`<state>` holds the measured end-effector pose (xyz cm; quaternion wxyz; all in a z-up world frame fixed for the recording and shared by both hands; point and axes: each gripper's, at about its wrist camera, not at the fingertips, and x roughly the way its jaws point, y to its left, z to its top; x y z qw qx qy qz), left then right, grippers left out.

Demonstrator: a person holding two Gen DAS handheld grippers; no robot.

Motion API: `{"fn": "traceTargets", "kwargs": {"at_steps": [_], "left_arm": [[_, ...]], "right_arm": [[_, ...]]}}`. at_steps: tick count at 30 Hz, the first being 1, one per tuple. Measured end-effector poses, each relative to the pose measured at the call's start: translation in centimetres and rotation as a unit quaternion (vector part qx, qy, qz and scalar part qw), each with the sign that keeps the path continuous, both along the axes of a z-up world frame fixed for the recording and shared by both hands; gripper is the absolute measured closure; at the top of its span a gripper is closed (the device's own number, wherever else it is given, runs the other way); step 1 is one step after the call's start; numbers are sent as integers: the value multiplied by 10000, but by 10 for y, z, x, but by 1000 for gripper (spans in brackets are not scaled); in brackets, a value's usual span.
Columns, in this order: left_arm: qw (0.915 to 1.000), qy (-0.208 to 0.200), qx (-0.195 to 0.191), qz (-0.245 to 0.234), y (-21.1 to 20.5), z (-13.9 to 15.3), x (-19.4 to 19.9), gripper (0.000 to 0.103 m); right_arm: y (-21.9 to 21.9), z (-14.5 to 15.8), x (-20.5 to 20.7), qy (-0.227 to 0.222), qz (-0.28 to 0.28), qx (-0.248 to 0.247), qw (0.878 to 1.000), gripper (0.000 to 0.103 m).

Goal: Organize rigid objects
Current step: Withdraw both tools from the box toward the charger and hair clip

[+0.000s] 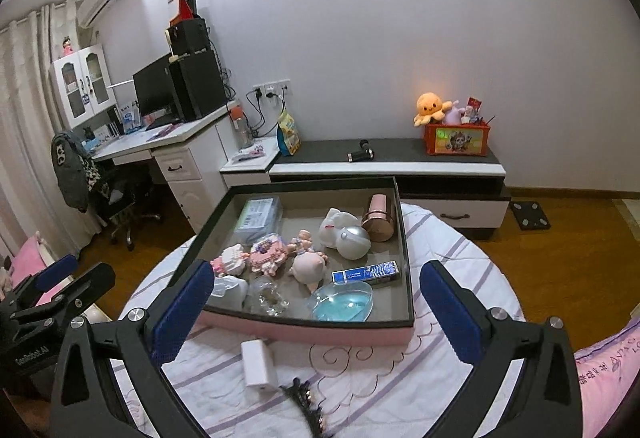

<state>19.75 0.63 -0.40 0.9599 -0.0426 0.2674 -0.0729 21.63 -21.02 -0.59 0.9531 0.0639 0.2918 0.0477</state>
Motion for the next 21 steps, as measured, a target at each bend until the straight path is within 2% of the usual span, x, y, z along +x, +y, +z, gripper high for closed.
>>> {"fn": "traceTargets", "kwargs": {"at_steps": [11,21], "left_arm": [[9999,-82,-54,-83,1,7,-49,0],[9997,-39,67,-213,-6,4,-78,0]], "right_arm": [[6,18,-62,-338,-125,-76,9993,0],[-3,15,-98,-402,-371,-31,9985,0]]}}
